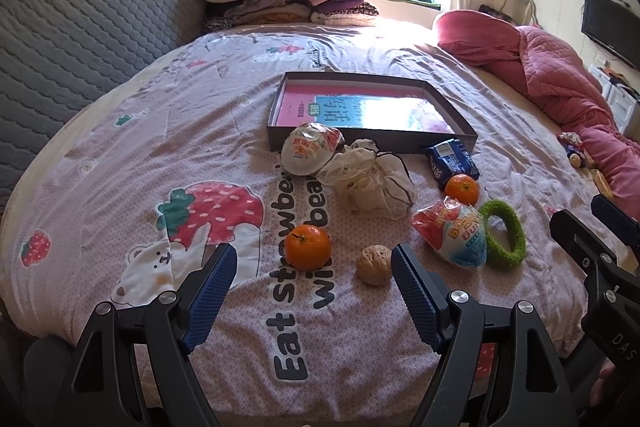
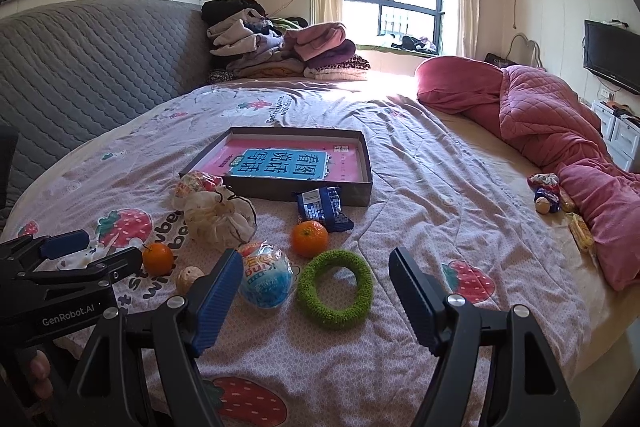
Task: Organize objects
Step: 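Move left tool toward the walnut while right tool moves toward the green ring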
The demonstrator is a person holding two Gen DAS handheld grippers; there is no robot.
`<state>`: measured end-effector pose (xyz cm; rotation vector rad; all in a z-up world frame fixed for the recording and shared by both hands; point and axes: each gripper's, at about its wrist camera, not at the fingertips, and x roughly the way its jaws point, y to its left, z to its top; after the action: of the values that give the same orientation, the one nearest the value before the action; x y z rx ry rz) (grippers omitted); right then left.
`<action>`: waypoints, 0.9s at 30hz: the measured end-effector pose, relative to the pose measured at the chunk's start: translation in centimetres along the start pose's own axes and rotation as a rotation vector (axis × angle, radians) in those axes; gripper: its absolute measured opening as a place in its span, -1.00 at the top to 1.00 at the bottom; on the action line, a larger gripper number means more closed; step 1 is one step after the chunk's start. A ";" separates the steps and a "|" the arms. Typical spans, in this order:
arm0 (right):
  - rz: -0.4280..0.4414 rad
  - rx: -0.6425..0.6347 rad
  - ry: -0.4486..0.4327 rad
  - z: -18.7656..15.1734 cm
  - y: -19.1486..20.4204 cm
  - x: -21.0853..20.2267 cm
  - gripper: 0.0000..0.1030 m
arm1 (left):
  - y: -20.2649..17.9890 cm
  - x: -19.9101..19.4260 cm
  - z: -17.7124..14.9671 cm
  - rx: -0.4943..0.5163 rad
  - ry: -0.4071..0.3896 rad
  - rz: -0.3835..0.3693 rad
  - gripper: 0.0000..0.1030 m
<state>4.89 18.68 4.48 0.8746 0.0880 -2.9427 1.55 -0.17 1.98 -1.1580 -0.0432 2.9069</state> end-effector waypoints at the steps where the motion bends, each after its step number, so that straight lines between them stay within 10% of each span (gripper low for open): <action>1: -0.002 -0.002 -0.010 0.1 0.0 -0.2 -0.45 | 0.1 -0.2 0.1 0.002 -0.009 0.002 -0.56; 27: -0.035 0.049 0.056 -0.7 -3.7 2.1 -0.45 | 0.0 2.7 -0.9 0.005 0.099 -0.053 -0.56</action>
<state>3.20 22.34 2.82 0.9723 0.0348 -2.9649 0.21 -0.06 -0.56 -1.2781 -0.0653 2.7981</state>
